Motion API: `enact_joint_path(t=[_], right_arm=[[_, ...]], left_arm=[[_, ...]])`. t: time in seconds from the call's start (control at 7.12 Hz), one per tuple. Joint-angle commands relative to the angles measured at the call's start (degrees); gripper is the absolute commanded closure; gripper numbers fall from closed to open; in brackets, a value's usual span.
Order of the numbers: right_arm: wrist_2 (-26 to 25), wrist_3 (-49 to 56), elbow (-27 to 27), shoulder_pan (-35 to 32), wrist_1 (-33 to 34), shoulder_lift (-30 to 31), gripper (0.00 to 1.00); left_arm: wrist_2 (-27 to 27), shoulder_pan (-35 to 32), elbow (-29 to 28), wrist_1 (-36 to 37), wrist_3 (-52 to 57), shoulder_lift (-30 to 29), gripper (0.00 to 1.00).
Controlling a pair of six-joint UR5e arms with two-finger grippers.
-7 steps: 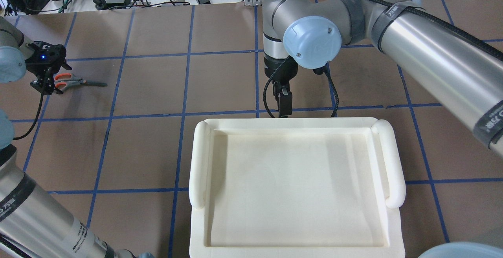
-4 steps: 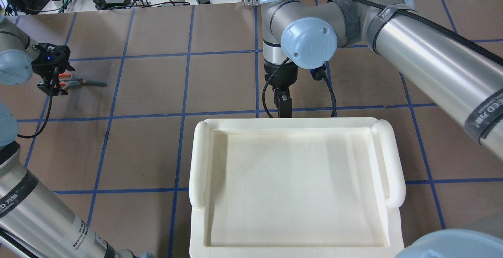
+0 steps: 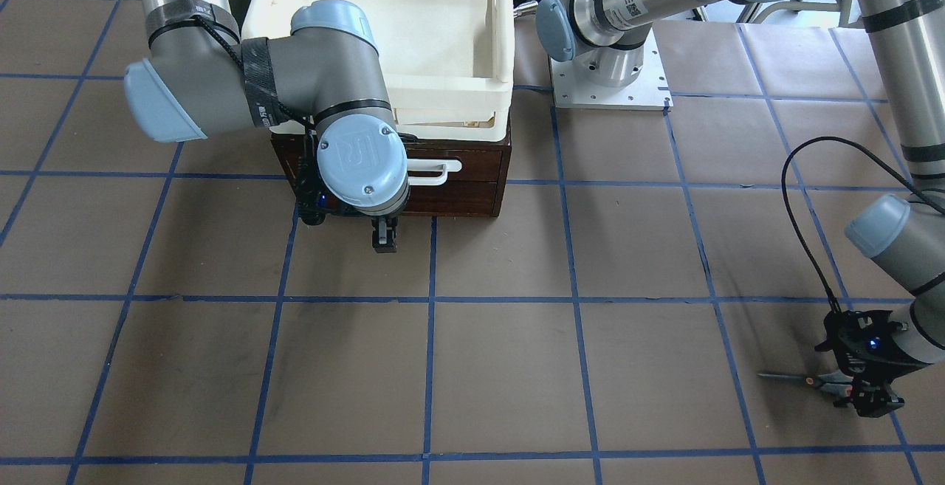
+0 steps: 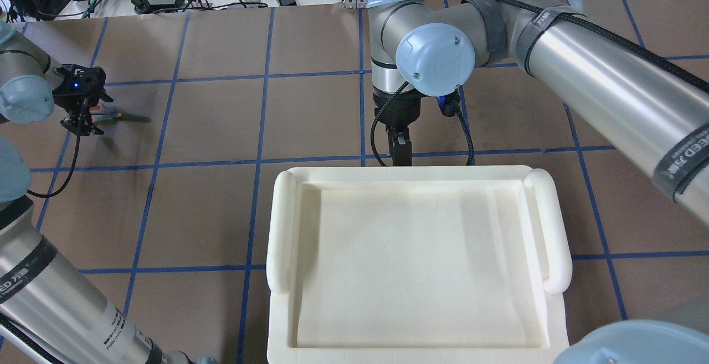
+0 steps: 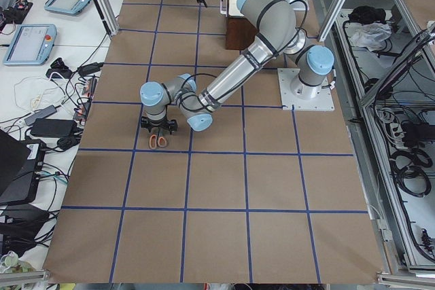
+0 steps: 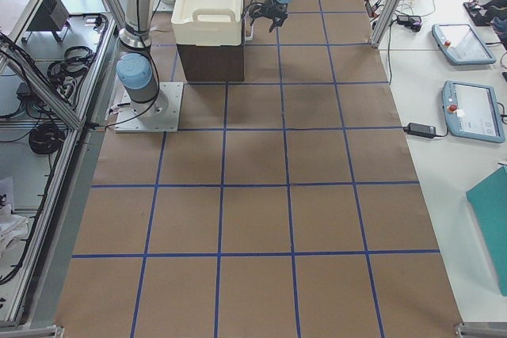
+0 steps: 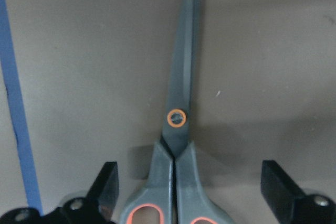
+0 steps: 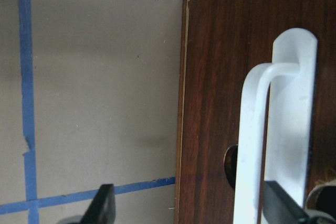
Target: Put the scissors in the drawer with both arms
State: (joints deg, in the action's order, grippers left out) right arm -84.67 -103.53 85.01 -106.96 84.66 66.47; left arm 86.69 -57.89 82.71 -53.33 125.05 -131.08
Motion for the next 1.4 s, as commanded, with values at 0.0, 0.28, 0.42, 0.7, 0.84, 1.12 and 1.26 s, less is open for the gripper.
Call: enact_joint_path(t=[0.0, 0.28, 0.42, 0.7, 0.84, 1.12, 1.26], right_arm=[[0.0, -0.5, 0.2, 0.0, -1.7, -0.1, 0.00], [0.1, -0.4, 0.2, 0.0, -1.6, -1.2, 0.00], [0.1, -0.4, 0.2, 0.0, -1.4, -1.8, 0.00], [0.1, -0.4, 0.2, 0.0, -1.3, -2.4, 0.00], [0.1, -0.4, 0.2, 0.0, -1.3, -3.1, 0.00], [0.2, -0.4, 0.2, 0.0, -1.3, -3.6, 0.00], [0.1, -0.3, 0.2, 0.0, -1.3, -4.1, 0.00]], left_arm=[[-0.2, 0.1, 0.0, 0.0, 0.1, -0.2, 0.17], [-1.3, 0.1, -0.1, 0.0, 0.5, -0.2, 0.39], [-1.3, 0.1, -0.1, -0.1, 0.5, -0.2, 0.56], [-1.3, 0.1, 0.0, -0.1, 1.6, -0.1, 0.84], [-1.4, 0.1, 0.0, -0.1, 1.7, 0.0, 0.87], [-1.4, -0.1, 0.0, -1.2, 1.4, 0.9, 1.00], [-1.9, -1.4, -0.1, -3.3, 0.7, 3.0, 1.00]])
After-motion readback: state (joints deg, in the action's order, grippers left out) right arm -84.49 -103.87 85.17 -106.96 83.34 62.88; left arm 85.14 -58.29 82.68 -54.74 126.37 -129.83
